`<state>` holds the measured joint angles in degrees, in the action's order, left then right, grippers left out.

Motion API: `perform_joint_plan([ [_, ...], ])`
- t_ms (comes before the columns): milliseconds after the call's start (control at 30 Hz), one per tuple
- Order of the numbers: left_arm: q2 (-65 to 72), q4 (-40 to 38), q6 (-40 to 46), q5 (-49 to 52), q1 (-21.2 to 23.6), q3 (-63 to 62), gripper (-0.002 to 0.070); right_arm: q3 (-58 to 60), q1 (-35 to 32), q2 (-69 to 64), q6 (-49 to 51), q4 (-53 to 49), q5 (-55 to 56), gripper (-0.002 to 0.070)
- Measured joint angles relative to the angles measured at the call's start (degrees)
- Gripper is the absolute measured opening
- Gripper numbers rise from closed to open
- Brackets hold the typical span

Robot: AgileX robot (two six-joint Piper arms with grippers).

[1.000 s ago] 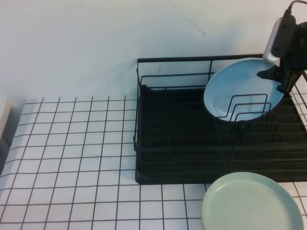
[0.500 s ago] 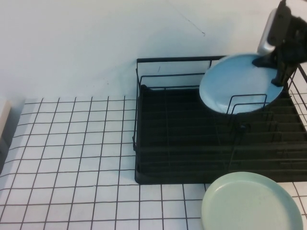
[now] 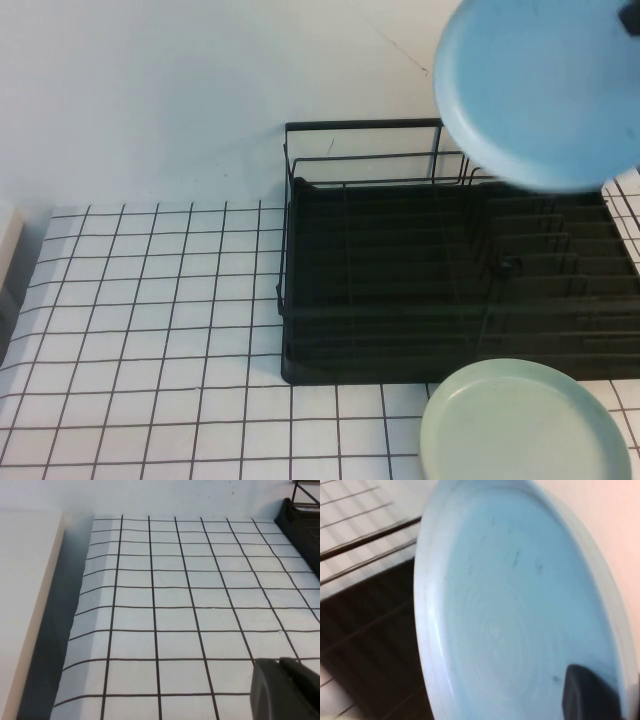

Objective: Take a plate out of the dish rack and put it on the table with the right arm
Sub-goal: Place the plate from the table

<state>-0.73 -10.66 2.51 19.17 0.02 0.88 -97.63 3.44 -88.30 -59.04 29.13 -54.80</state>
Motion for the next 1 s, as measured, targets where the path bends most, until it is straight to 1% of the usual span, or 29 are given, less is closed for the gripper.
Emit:
perform_joint_plan([
  [67,0.0,0.0,0.0,0.0,0.0,0.0,-0.0003,-0.1,0.0,1.3,8.7,-3.1,-7.6,0.0097],
  [133,0.0,0.0,0.0,0.0,0.0,0.0,-0.0003,1.0,0.0,1.8,15.1,-5.3,-13.8,0.0097],
  [200,0.0,0.0,0.0,0.0,0.0,0.0,-0.0003,5.9,0.0,3.5,19.3,-5.4,-15.2,0.0097],
  [333,0.0,0.0,0.0,0.0,0.0,0.0,-0.0003,20.7,0.0,8.6,21.6,-2.4,-15.0,0.0097],
  [567,0.0,0.0,-0.2,0.0,0.0,0.0,-0.0003,45.5,0.0,16.0,21.4,1.0,-5.2,0.0097],
  [700,0.0,0.0,-0.2,0.0,0.0,0.0,-0.0003,54.7,0.0,15.6,20.9,3.2,3.9,0.0097],
  [867,0.0,0.0,-0.2,0.0,0.0,0.0,-0.0003,57.2,0.0,11.9,17.3,10.2,10.5,0.0109],
  [933,0.0,0.0,-0.2,0.0,0.0,0.0,-0.0003,57.2,0.0,10.3,16.6,11.1,12.3,0.0126],
  [1000,0.0,0.0,-0.2,0.0,0.0,0.0,-0.0003,57.2,0.0,8.4,16.1,11.3,13.5,0.0157],
])
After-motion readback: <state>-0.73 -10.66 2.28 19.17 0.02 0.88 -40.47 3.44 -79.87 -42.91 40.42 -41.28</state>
